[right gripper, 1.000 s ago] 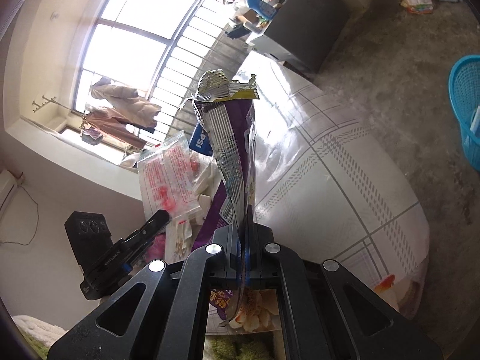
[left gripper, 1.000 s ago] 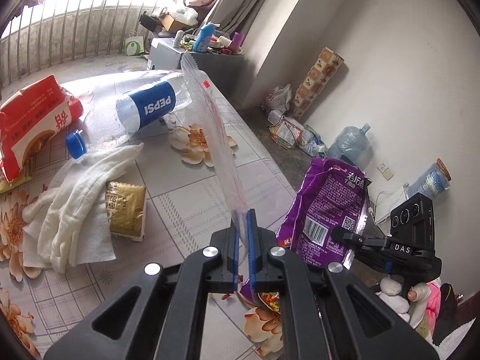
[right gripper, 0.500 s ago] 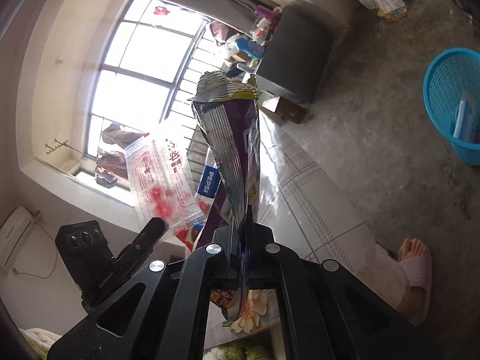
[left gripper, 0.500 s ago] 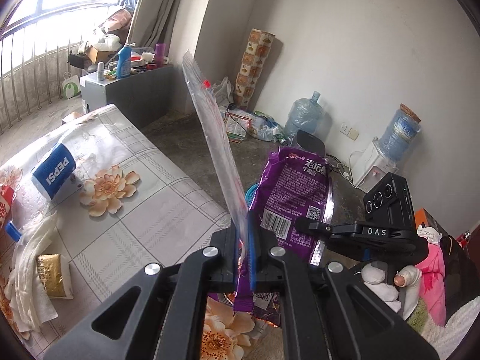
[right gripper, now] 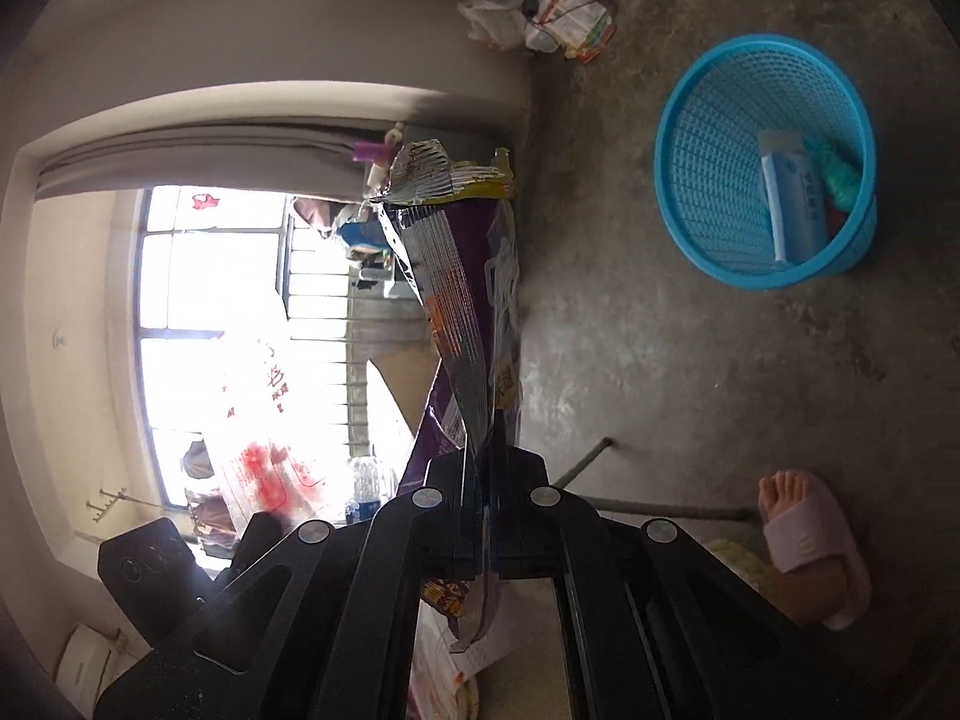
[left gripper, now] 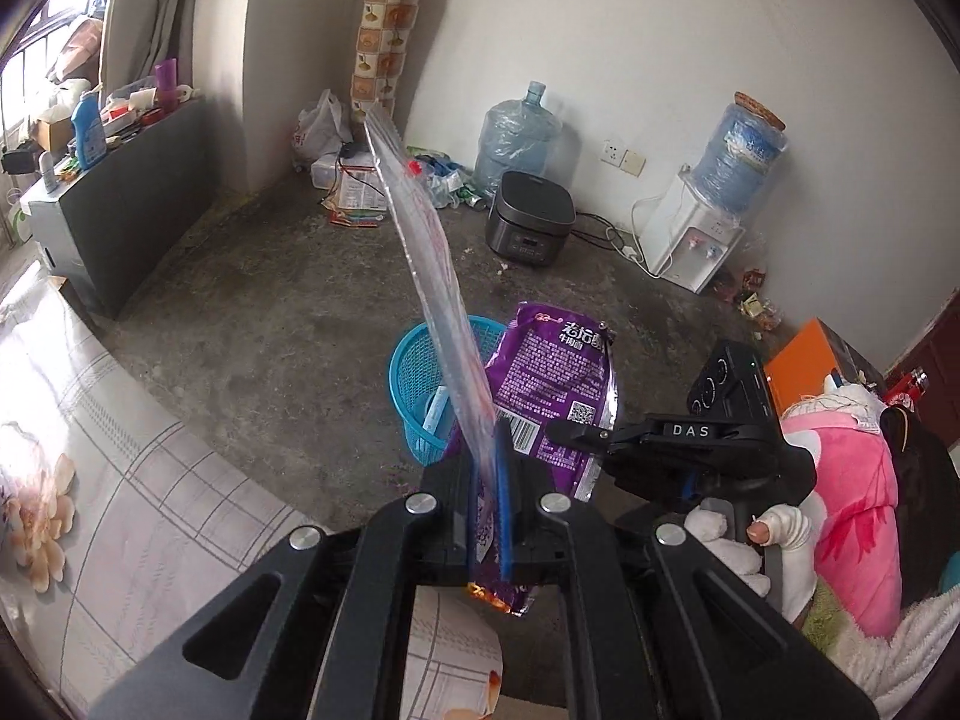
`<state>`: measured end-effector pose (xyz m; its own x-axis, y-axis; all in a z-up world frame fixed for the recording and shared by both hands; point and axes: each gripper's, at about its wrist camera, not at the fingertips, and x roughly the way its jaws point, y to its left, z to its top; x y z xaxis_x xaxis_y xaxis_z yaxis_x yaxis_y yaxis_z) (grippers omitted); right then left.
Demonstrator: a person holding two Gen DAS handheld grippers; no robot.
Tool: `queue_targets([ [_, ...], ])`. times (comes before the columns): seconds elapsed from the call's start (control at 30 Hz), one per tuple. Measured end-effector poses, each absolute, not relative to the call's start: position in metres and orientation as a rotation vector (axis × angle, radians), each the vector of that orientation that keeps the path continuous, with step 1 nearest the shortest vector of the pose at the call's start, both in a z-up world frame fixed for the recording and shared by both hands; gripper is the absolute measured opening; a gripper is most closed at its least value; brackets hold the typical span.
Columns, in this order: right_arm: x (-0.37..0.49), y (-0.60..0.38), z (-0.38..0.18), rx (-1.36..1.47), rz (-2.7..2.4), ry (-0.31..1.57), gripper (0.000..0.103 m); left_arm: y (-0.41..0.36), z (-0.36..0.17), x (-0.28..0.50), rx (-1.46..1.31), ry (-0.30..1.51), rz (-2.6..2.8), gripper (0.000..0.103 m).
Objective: Collect trash
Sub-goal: 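Carry the plastic bag and wrapper over the blue basket and release both, then move both open tools back over the table toward the Pepsi bottle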
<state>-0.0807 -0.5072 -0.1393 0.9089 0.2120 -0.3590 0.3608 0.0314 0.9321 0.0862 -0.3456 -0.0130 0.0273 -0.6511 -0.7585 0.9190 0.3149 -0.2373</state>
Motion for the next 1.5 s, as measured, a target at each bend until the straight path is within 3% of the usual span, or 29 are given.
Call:
queue_targets([
  [0.2,-0.085,-0.568,-0.188,1.596,-0.344,0.475,0.0,-0.434,-0.057,0.098,0.457,1.025,-1.322,0.004],
  [0.5,-0.017,-0.624,-0.251,1.24,-0.627,0.868,0.0,-0.551,-0.158,0.109,0.716,1.137,-1.343,0.004],
  [0.73,0.007,-0.656,-0.289,1.116,-0.666,1.045,0.002,-0.606,-0.235,0.116,0.843,1.238,-1.358,0.005],
  [0.83,0.011,-0.661,-0.297,1.087,-0.663,1.085,0.012,-0.622,-0.268,0.113,0.91,1.266,-1.347,0.006],
  [0.93,0.013,-0.664,-0.297,1.038,-0.686,1.122,0.045,-0.63,-0.297,0.104,1.017,1.308,-1.299,0.024],
  [1.0,0.012,-0.665,-0.292,1.017,-0.694,1.111,0.053,-0.63,-0.3,0.102,1.011,1.311,-1.306,0.029],
  [1.07,0.006,-0.666,-0.284,1.018,-0.699,1.091,0.059,-0.628,-0.297,0.104,0.995,1.306,-1.301,0.051],
  [1.1,0.0,-0.665,-0.279,1.019,-0.708,1.07,0.059,-0.627,-0.293,0.105,0.989,1.294,-1.296,0.054],
  [1.33,-0.042,-0.663,-0.238,1.051,-0.776,0.904,0.06,-0.616,-0.244,0.117,0.934,1.217,-1.302,0.066],
  [1.5,-0.061,-0.644,-0.207,1.027,-0.788,0.821,0.06,-0.596,-0.188,0.132,0.855,1.155,-1.307,0.066],
])
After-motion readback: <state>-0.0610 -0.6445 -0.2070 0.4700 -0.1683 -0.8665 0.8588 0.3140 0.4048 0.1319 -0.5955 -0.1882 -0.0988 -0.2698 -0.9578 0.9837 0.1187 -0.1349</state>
